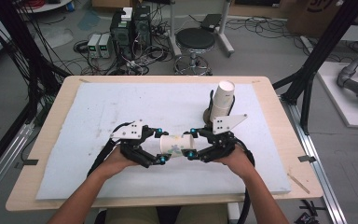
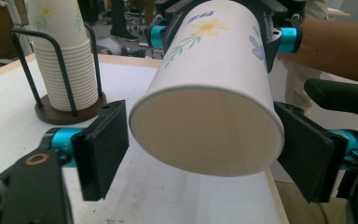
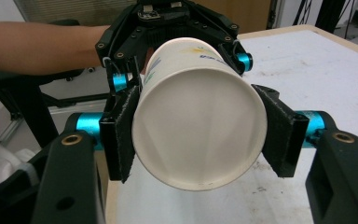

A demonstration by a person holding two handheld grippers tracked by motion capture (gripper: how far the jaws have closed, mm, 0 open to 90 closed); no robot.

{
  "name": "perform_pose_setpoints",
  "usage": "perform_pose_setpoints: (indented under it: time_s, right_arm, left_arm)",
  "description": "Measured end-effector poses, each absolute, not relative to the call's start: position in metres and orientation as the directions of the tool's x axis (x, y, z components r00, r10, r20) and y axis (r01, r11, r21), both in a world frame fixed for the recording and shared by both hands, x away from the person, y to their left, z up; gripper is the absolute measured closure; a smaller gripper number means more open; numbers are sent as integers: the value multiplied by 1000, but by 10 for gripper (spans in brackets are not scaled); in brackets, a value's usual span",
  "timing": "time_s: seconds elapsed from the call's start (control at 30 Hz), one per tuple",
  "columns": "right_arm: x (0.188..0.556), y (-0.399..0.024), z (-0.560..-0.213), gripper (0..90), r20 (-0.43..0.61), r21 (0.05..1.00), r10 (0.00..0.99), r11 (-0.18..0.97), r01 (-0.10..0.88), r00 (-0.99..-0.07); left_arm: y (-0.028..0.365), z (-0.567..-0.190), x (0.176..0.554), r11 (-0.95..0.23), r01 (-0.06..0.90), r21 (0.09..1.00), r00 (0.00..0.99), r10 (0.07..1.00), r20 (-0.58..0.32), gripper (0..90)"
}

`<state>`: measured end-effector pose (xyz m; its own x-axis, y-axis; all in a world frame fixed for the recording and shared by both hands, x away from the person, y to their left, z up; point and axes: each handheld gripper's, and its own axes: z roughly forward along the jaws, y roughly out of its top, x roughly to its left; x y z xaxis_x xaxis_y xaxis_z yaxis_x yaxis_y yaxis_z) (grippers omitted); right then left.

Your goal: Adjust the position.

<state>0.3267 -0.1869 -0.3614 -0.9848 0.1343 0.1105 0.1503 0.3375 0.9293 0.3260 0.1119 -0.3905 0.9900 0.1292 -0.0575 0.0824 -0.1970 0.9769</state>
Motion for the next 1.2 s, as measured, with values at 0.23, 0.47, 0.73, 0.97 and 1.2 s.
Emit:
perform_pose_setpoints:
  time_s: [0.23, 0.47, 0.73, 0.97, 1.2]
  right_arm:
    - [329, -188, -366, 376, 139, 929, 133, 326, 176, -981]
    - [329, -187, -367, 373, 151, 922, 132, 339, 187, -980]
    - [328, -186, -359, 211, 138, 915, 205, 349, 204, -969]
    - [327, -189, -349, 211, 92, 907, 231, 382, 177, -969]
    - [325, -186, -342, 211, 37, 884, 250, 443, 148, -968]
  left_arm:
    - [115, -391, 327, -179, 85, 980, 991, 121, -64, 296]
    - [118, -388, 327, -177, 80, 981, 991, 120, -59, 348]
    - [121, -378, 328, -237, 86, 968, 988, 145, -52, 350]
    - [124, -359, 331, -349, 77, 934, 987, 156, -24, 351]
    - [121, -342, 336, -505, 75, 860, 985, 174, 16, 351]
